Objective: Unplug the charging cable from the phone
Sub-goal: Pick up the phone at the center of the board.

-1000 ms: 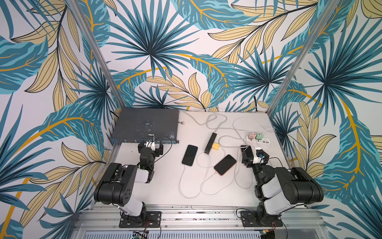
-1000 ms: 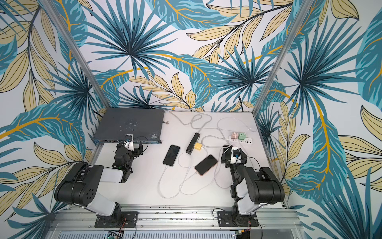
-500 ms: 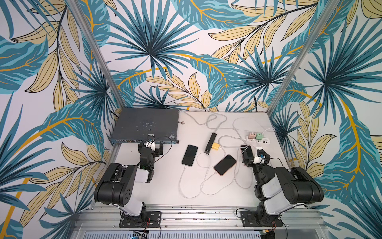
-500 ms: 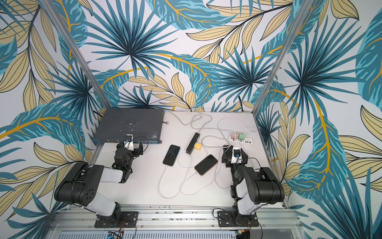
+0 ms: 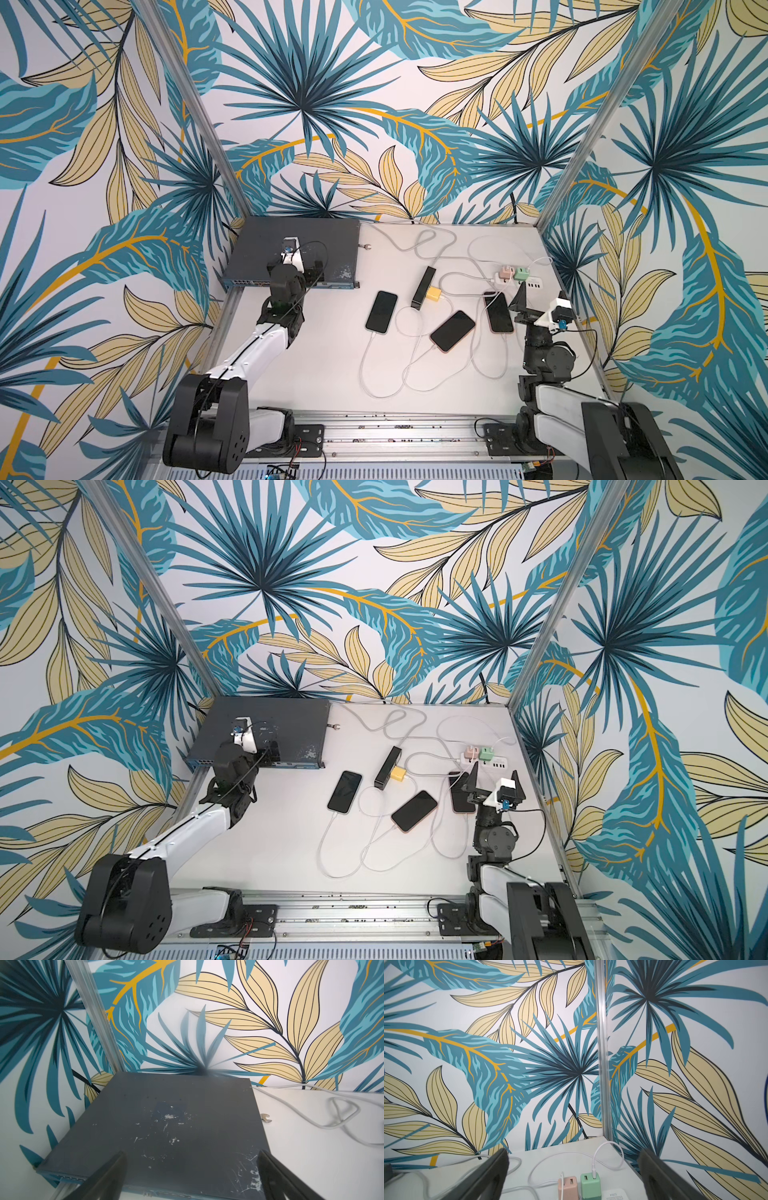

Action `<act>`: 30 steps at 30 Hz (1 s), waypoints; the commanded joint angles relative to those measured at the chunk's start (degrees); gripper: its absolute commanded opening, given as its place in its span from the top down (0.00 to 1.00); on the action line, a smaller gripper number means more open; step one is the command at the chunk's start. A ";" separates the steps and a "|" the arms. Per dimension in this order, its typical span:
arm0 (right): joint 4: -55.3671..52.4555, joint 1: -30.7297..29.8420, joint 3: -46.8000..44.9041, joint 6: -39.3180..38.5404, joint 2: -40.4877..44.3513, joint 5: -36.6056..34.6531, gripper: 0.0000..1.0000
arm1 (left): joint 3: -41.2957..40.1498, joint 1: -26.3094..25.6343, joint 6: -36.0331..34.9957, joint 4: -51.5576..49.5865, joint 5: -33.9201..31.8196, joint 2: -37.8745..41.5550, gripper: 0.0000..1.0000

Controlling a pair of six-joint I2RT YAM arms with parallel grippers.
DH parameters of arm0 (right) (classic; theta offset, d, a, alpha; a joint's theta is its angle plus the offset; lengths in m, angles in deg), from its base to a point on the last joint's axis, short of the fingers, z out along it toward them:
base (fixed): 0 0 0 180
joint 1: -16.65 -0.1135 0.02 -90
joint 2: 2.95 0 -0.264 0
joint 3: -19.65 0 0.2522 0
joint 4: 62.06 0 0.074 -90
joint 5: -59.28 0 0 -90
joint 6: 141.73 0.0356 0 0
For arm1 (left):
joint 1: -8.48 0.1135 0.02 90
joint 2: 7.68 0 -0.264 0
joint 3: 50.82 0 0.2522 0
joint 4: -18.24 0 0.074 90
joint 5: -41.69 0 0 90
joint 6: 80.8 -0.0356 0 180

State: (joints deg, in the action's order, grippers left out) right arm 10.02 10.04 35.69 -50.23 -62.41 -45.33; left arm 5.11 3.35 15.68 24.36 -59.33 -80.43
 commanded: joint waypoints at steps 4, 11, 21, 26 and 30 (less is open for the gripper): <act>-39.34 0.11 16.78 9.34 11.27 5.27 0.00 | 11.28 2.90 25.54 -23.42 13.33 1.02 0.00; -43.61 3.46 21.96 36.40 17.13 22.84 0.00 | 15.57 5.55 38.45 -19.70 36.74 -2.35 0.00; -65.03 3.27 39.12 33.06 10.20 32.85 0.00 | 27.84 -3.56 27.88 -43.73 29.40 0.22 0.00; -69.23 1.39 42.00 33.32 8.06 40.14 0.00 | 26.92 -8.88 27.05 -45.18 30.54 -0.48 0.00; -79.64 -3.73 45.72 28.27 6.75 36.20 0.00 | 31.14 -18.22 22.76 -52.94 23.55 -3.69 0.00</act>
State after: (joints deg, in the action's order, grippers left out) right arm -61.49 8.49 79.39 -18.63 -55.29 -9.55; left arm 33.42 -10.64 42.52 -22.06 -31.60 -82.38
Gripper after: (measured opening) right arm 0.994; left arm 0.997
